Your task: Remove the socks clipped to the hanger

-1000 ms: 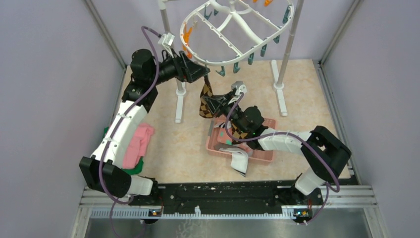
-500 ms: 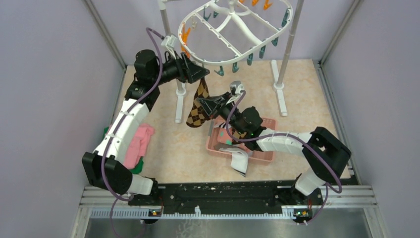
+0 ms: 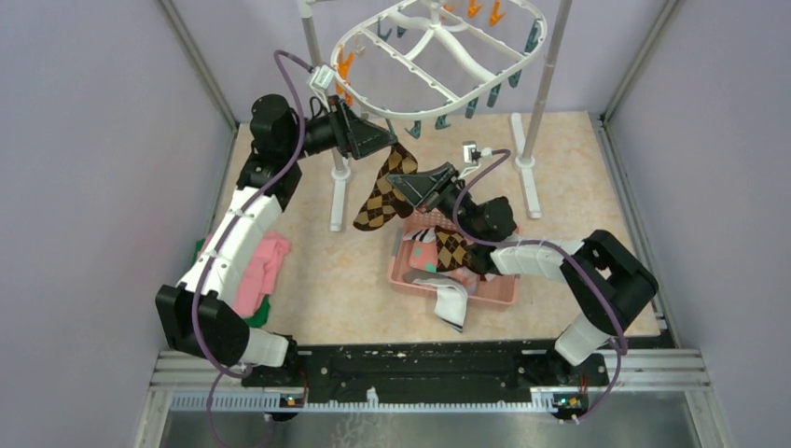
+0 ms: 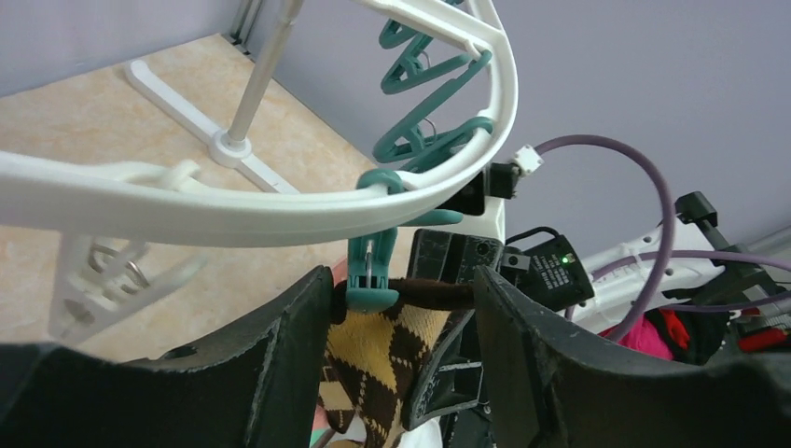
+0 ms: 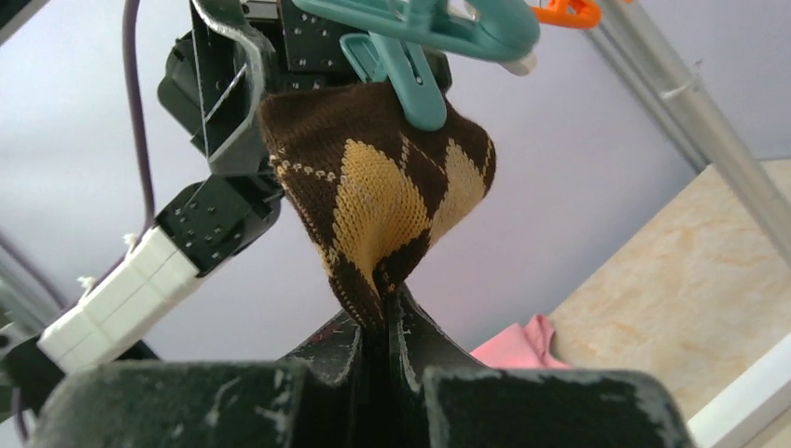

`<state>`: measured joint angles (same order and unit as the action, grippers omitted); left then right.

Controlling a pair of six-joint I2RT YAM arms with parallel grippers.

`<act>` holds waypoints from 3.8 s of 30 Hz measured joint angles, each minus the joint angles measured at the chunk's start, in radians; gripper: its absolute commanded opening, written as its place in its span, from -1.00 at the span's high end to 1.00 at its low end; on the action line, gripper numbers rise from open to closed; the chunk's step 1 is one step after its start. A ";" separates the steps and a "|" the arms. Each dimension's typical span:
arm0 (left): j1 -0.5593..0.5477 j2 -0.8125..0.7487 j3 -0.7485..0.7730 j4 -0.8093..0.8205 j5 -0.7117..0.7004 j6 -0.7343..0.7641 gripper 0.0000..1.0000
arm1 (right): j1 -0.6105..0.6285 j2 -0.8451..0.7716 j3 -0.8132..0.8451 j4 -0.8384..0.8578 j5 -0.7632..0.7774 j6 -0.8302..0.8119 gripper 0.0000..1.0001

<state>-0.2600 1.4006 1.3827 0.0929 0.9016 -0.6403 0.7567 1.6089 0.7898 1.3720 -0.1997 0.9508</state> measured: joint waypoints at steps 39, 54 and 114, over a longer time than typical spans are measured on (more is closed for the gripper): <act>0.003 -0.015 -0.048 -0.041 -0.040 0.036 -0.57 | -0.034 -0.041 -0.016 -0.145 -0.153 0.230 1.00; 0.003 -0.023 0.043 -0.193 -0.158 0.171 -0.54 | 0.095 -0.166 0.080 -0.602 0.034 -0.225 1.00; -0.061 -0.183 -0.386 -0.227 0.116 0.451 1.00 | 0.044 -0.288 0.286 -0.933 0.149 -0.412 -0.19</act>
<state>-0.3206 1.2171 0.9966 -0.1337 1.0180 -0.1894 0.8005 1.3212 1.0760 0.4385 -0.0505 0.5388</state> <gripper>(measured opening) 0.016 0.604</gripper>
